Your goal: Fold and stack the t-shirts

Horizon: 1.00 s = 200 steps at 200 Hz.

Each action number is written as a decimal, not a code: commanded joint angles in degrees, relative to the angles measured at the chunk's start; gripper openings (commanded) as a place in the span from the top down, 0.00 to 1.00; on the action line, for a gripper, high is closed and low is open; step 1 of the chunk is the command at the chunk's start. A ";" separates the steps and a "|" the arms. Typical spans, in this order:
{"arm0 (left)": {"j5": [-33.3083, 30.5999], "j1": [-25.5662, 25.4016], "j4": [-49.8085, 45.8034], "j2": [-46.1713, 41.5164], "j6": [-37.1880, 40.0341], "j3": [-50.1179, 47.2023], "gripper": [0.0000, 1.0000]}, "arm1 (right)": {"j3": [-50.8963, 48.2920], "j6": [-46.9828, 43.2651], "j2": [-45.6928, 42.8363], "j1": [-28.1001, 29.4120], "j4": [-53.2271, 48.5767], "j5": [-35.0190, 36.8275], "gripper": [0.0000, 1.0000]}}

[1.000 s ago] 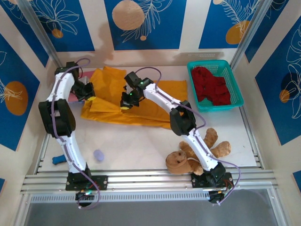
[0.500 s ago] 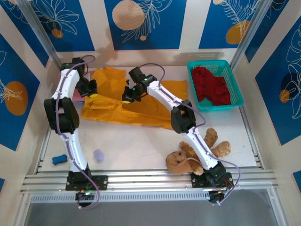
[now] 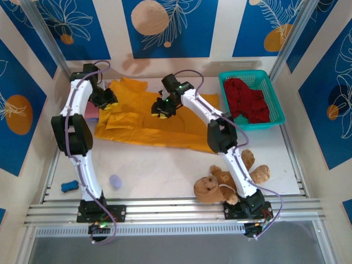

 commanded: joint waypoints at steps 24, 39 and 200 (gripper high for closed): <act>1.54 -1.97 4.87 -11.57 -0.51 -16.08 0.57 | -21.31 0.40 -19.62 1.05 0.87 3.20 0.60; 2.33 -2.79 9.02 -14.72 -1.23 -24.26 0.56 | -27.88 1.13 -22.76 1.46 2.44 3.40 0.60; 1.43 -7.72 24.49 -10.20 -1.98 -46.92 0.55 | -53.21 0.12 -24.20 -1.60 4.80 12.08 0.61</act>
